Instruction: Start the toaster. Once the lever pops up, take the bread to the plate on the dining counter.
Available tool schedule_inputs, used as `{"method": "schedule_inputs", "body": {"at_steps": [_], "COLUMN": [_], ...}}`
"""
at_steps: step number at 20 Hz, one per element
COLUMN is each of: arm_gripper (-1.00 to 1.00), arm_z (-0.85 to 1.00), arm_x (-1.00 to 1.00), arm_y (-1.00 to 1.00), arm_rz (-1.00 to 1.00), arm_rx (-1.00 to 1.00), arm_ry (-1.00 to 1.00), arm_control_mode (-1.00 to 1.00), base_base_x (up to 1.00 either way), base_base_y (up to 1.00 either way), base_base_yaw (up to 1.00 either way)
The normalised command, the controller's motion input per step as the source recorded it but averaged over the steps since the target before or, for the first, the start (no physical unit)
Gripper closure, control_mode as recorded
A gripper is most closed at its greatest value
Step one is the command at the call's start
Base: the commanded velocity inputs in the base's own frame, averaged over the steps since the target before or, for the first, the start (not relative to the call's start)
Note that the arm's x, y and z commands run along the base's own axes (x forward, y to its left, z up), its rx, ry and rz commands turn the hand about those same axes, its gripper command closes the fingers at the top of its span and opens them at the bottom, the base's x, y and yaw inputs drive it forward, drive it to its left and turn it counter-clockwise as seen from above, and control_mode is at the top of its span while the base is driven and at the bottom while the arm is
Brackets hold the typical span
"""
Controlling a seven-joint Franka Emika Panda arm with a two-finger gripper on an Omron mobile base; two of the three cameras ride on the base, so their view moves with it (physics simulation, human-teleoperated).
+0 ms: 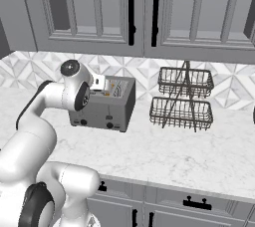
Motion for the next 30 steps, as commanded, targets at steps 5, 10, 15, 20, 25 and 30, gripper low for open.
{"method": "schedule_inputs", "body": {"at_steps": [5, 10, 15, 20, 25, 30], "arm_gripper": [-1.00, -1.00, -1.00, -1.00, -1.00, -1.00], "arm_z": [0.00, 0.00, 0.00, 0.00, 0.00, 0.00], "arm_x": [0.00, 0.00, 0.00, 0.00, 0.00, 0.00], "arm_y": [0.00, 0.00, 0.00, 0.00, 0.00, 0.00], "arm_rz": [0.00, 0.00, 0.00, 0.00, 0.00, 0.00], "arm_rx": [0.00, 0.00, 0.00, 0.00, 0.00, 0.00], "arm_ry": [0.00, 0.00, 0.00, 0.00, 0.00, 0.00], "arm_control_mode": [-1.00, -1.00, -1.00, -1.00, -1.00, -1.00], "base_base_x": [0.00, 0.00, 0.00, 0.00, 0.00, 0.00], "base_base_y": [0.00, 0.00, 0.00, 0.00, 0.00, 0.00], "base_base_yaw": [0.00, 0.00, 0.00, 0.00, 0.00, 0.00]}}
